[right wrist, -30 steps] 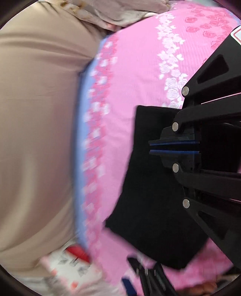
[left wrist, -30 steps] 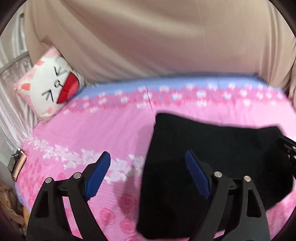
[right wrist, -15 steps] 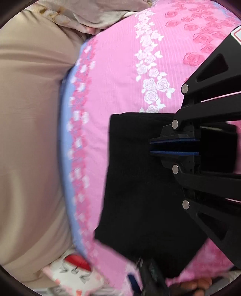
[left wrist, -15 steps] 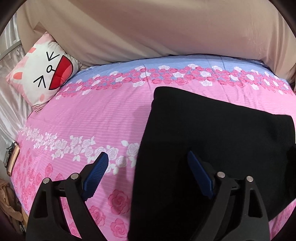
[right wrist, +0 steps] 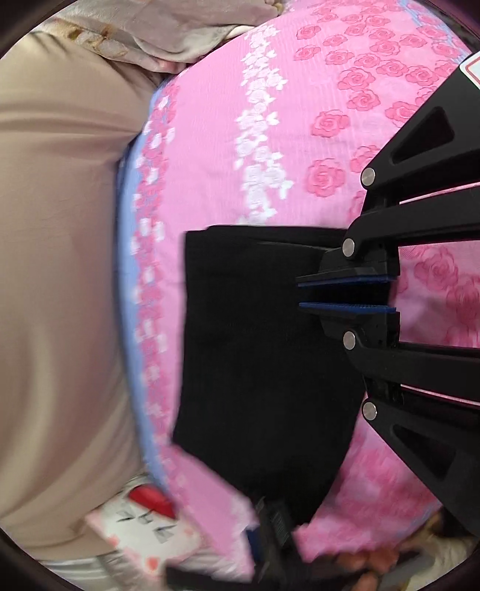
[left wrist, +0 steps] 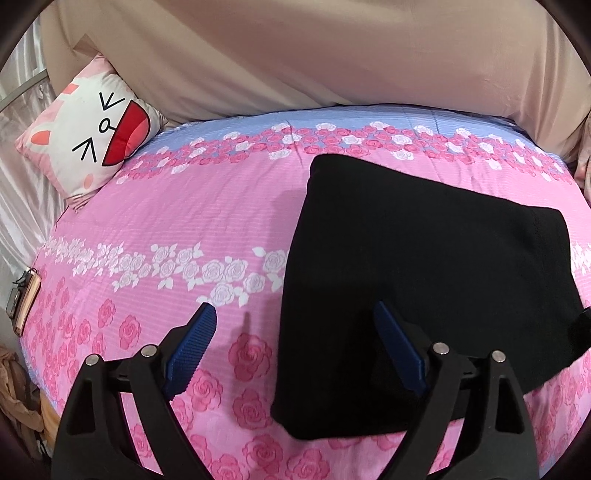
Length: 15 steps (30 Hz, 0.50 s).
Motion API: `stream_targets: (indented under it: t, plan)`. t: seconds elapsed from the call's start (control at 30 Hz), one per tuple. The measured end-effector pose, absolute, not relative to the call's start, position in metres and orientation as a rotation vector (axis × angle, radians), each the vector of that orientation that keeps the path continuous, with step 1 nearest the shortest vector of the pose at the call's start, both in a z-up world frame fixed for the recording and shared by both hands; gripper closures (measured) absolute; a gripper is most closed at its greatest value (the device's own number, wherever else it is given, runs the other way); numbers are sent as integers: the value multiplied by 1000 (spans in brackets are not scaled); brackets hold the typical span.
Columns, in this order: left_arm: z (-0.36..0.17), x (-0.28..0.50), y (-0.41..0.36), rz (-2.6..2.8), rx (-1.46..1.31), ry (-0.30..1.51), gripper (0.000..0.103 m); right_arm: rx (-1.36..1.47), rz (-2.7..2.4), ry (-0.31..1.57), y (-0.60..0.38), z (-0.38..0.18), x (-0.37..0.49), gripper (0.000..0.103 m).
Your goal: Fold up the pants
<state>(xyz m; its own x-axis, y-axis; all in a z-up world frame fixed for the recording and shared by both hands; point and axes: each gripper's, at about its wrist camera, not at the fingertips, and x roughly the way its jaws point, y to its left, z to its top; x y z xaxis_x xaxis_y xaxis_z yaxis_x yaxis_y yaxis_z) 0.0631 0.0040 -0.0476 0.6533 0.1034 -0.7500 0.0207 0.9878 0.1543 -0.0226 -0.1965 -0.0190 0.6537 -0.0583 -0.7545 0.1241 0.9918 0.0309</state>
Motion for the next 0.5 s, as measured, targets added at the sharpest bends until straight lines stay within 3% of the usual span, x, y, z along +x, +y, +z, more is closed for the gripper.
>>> stream_targets:
  t: [0.4, 0.43, 0.5]
  plan:
    - [-52, 41, 32, 16, 120, 892, 14, 120, -121, 831, -205, -7, -53, 93]
    - [-51, 38, 37, 8, 108, 899, 13, 131, -132, 832, -208, -6, -58, 92]
    - [-50, 33, 53, -21, 61, 919, 13, 146, -164, 831, -217, -5, -67, 76]
